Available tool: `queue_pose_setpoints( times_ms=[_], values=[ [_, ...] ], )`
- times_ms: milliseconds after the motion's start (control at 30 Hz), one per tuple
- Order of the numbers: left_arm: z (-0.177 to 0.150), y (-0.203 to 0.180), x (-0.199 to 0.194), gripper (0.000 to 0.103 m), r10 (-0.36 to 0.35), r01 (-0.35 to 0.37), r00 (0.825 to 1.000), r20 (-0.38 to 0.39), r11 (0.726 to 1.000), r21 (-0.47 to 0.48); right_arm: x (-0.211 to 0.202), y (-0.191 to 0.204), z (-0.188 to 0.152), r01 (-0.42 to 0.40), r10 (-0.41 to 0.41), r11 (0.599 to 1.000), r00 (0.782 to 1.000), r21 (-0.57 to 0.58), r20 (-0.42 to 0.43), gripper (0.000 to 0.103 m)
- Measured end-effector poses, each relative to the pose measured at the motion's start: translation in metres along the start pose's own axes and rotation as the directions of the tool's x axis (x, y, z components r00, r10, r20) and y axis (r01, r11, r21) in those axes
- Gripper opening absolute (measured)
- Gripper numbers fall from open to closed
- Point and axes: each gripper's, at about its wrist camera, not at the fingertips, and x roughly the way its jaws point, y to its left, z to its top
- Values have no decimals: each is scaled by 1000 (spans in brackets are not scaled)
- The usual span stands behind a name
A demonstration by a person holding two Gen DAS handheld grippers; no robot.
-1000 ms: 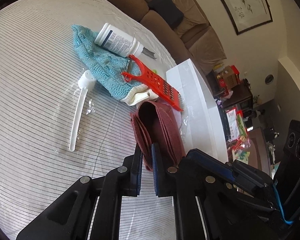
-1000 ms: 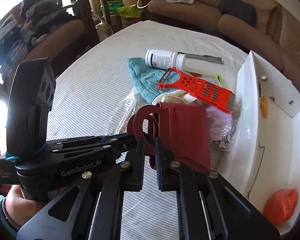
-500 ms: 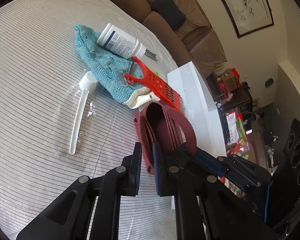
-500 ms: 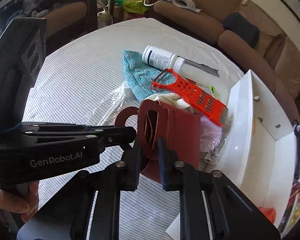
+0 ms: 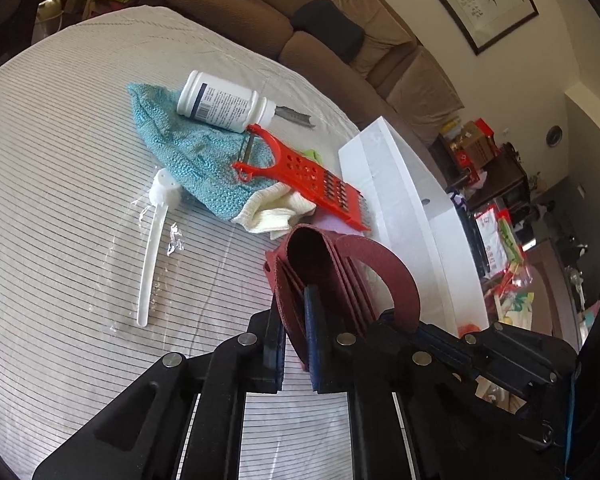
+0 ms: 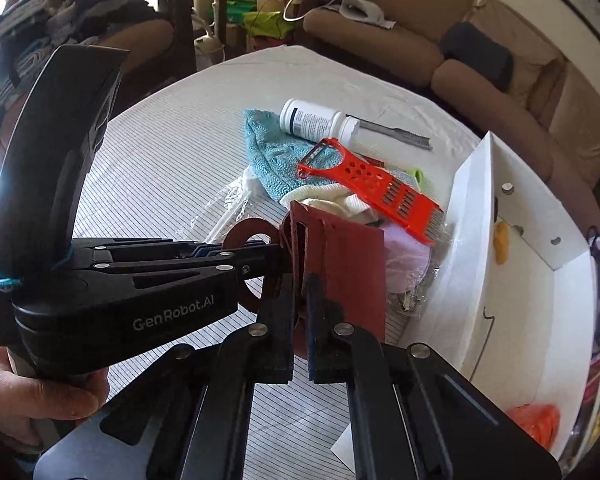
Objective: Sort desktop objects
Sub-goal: 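Lift the red handbag with the right gripper and carry it over the box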
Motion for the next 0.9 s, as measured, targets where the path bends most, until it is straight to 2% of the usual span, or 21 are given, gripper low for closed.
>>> queue_pose_setpoints(
  times_ms=[267, 467, 667, 900],
  values=[
    [8, -25, -31, 7, 27, -32, 998, 52, 995, 95, -22, 0, 0, -10, 9, 1000, 998, 19, 64, 2],
    [1, -40, -34, 7, 78, -86, 995, 55, 982, 171, -27, -5, -5, -41, 37, 997, 998, 60, 57, 2],
    [0, -44, -33, 7, 56, -62, 998, 38, 983, 172, -25, -19, -14, -79, 72, 987, 996, 139, 56, 2],
    [5, -45, -49, 7, -22, 17, 999, 36, 990, 140, -41, -30, -13, -124, 110, 973, 990, 193, 86, 2]
  ],
)
